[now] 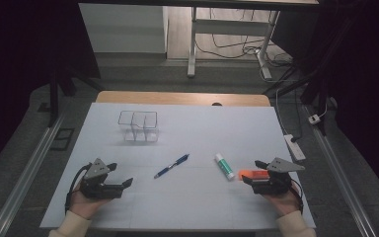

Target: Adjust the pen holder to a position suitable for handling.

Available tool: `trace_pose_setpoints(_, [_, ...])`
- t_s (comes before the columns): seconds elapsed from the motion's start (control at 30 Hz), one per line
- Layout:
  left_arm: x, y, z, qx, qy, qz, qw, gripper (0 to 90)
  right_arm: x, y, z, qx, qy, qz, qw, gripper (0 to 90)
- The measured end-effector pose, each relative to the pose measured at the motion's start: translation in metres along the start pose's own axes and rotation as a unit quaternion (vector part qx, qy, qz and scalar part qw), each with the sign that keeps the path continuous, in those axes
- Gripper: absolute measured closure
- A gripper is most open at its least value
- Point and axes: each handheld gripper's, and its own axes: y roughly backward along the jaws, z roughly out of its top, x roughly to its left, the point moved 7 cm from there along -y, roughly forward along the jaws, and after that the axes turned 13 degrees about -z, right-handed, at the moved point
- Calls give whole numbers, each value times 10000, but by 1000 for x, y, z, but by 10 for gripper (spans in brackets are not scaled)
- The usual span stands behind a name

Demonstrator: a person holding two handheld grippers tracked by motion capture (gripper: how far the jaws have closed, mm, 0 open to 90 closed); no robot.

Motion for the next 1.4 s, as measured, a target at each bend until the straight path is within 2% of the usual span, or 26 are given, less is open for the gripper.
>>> trace_pose_setpoints(0.53, [1,-2,-1,83,-6,-13,10000,178,2,-1,0,8,33,-4,10000,209])
trace_pose_setpoints(0.6, [4,-3,-1,69,69,-55,9999,184,1,-1,0,19,48,-7,10000,209])
trace_pose_setpoints(0.77, [11,-4,1,37,138,3,9999,185,3,-3,-1,27,58,7,10000,209])
trace_pose_setpoints(0.93, [18,-5,4,88,33,60,9999,195,3,-3,-1,47,94,-19,9999,212])
trace_pose_setpoints(1.4, [38,-10,25,24,34,243,9997,202,5,-3,0,32,88,-7,10000,214])
